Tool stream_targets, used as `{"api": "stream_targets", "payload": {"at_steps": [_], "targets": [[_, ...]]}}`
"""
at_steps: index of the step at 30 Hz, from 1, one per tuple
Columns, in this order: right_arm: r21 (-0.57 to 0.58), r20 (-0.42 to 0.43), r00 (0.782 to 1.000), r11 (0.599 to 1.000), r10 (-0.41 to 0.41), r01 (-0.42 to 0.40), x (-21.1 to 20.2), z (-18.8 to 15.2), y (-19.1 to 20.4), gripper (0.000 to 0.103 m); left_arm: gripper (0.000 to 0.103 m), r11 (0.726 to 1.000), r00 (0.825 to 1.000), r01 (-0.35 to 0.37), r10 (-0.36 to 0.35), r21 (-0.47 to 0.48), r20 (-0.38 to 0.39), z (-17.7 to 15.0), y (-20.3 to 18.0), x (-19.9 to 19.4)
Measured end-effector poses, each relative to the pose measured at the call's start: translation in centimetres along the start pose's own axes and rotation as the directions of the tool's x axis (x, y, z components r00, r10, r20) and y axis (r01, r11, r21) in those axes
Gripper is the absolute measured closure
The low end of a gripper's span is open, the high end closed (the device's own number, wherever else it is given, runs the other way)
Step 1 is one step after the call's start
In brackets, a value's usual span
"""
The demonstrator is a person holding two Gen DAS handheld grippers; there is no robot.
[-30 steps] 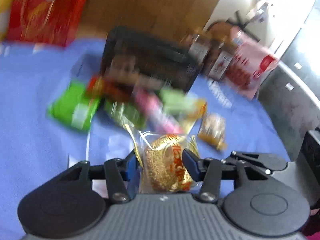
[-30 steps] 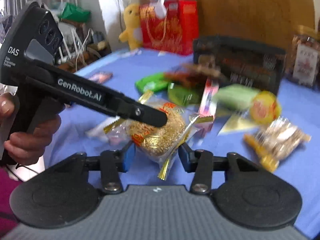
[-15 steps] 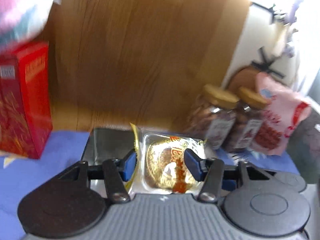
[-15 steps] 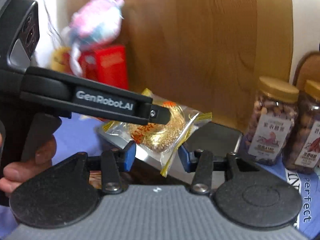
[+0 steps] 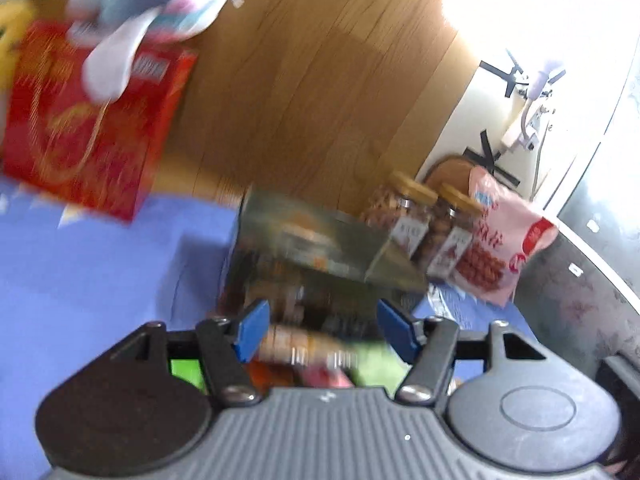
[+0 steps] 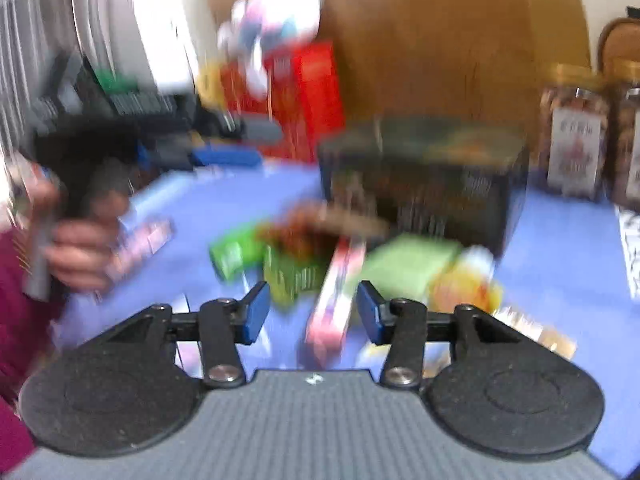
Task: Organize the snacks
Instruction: 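Carry the mooncake into the black tin box and open the left gripper, then grasp the pink candy stick box with the left gripper, then move the pink candy box into the tin box and release it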
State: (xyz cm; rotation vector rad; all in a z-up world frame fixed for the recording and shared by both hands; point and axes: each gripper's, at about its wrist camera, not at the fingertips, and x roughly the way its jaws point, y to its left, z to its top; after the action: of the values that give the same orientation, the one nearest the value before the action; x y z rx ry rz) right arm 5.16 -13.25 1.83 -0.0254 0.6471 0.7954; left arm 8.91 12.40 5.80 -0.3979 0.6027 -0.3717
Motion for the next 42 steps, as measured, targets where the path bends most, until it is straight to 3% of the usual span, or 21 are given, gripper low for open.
{"api": "stream_targets", "payload": {"at_steps": [2, 4, 5, 8, 11, 14, 16, 19, 23, 26, 28, 29, 30, 33, 36, 39, 42], "targets": [[-0.031, -0.039, 0.997, 0.997, -0.066, 0.065, 1.9, -0.7, 0.7, 0.055, 0.042, 1.0, 1.0, 0.002, -0.002, -0.019, -0.022, -1.2, 0.1, -0.1], [-0.078, -0.062, 0.992, 0.992, -0.108, 0.104, 3.3, -0.8, 1.1, 0.075, 0.042, 1.0, 0.999, -0.012, 0.011, -0.02, -0.043, -2.1, -0.3, 0.1], [-0.104, -0.056, 0.991, 0.987, -0.125, 0.118, 3.2, -0.9, 1.3, 0.076, 0.042, 1.0, 0.999, -0.013, 0.013, -0.014, -0.052, -2.4, -0.5, 0.2], [-0.14, -0.066, 0.99, 0.984, -0.122, 0.112, 0.3, -2.2, 0.8, 0.077, 0.042, 1.0, 0.997, -0.023, 0.024, 0.022, -0.071, -3.3, -1.3, 0.0], [-0.221, -0.105, 0.993, 0.975, -0.061, 0.036, -2.8, -4.2, -0.1, 0.076, 0.04, 0.998, 0.994, 0.004, 0.002, 0.061, -0.112, -4.0, -2.3, 0.6], [-0.203, -0.082, 0.979, 0.965, -0.187, 0.167, -5.7, -5.6, -1.8, 0.067, 0.037, 0.994, 0.988, 0.034, -0.018, 0.103, -0.152, -4.8, -3.9, 1.9], [-0.106, -0.059, 0.966, 0.964, -0.252, 0.245, -7.2, -6.0, -3.2, 0.065, 0.037, 0.991, 0.984, 0.045, -0.022, 0.126, -0.174, -5.4, -4.9, 2.7], [-0.001, -0.02, 0.972, 0.972, -0.235, 0.235, -8.7, -7.0, -3.8, 0.065, 0.037, 0.988, 0.977, 0.036, -0.003, 0.149, -0.214, -6.2, -5.8, 3.7], [-0.061, 0.016, 0.97, 0.968, -0.244, 0.245, -8.1, -7.2, -2.3, 0.065, 0.037, 0.987, 0.974, 0.032, 0.006, 0.16, -0.228, -7.0, -6.1, 2.7], [-0.045, 0.011, 0.974, 0.973, -0.228, 0.228, -7.7, -6.8, -2.9, 0.065, 0.038, 0.988, 0.968, 0.008, 0.031, 0.155, -0.249, -7.6, -5.7, 1.8], [-0.035, 0.0, 0.978, 0.978, -0.208, 0.208, -7.3, -6.7, -3.1, 0.064, 0.044, 0.992, 0.958, 0.013, 0.024, 0.127, -0.285, -8.1, -5.5, 2.1], [-0.039, -0.007, 0.979, 0.978, -0.203, 0.203, -7.1, -7.1, -2.8, 0.067, 0.056, 0.994, 0.95, 0.026, 0.01, 0.11, -0.312, -8.5, -5.5, 2.6], [-0.036, -0.015, 0.981, 0.981, -0.191, 0.191, -6.7, -7.1, -2.7, 0.071, 0.057, 0.995, 0.943, 0.049, -0.018, 0.086, -0.334, -9.0, -5.5, 3.2], [-0.062, -0.004, 0.972, 0.971, -0.234, 0.233, -5.8, -6.8, -1.9, 0.074, 0.057, 0.991, 0.947, 0.043, 0.0, 0.127, -0.321, -9.0, -6.6, 3.2], [-0.065, 0.051, 0.973, 0.971, -0.227, 0.23, -6.5, -5.5, -1.4, 0.075, 0.057, 0.99, 0.959, 0.056, -0.018, 0.127, -0.284, -7.0, -6.8, 2.0], [-0.074, 0.148, 0.966, 0.972, -0.211, 0.224, -6.9, -2.4, -1.5, 0.075, 0.057, 0.982, 0.983, 0.057, -0.024, 0.179, -0.18, -3.4, -7.4, 0.9], [-0.109, 0.229, 0.944, 0.958, -0.237, 0.266, -5.3, 1.5, -2.2, 0.075, 0.057, 0.975, 0.998, 0.016, -0.001, 0.224, -0.068, 0.8, -7.6, 1.7]]}}
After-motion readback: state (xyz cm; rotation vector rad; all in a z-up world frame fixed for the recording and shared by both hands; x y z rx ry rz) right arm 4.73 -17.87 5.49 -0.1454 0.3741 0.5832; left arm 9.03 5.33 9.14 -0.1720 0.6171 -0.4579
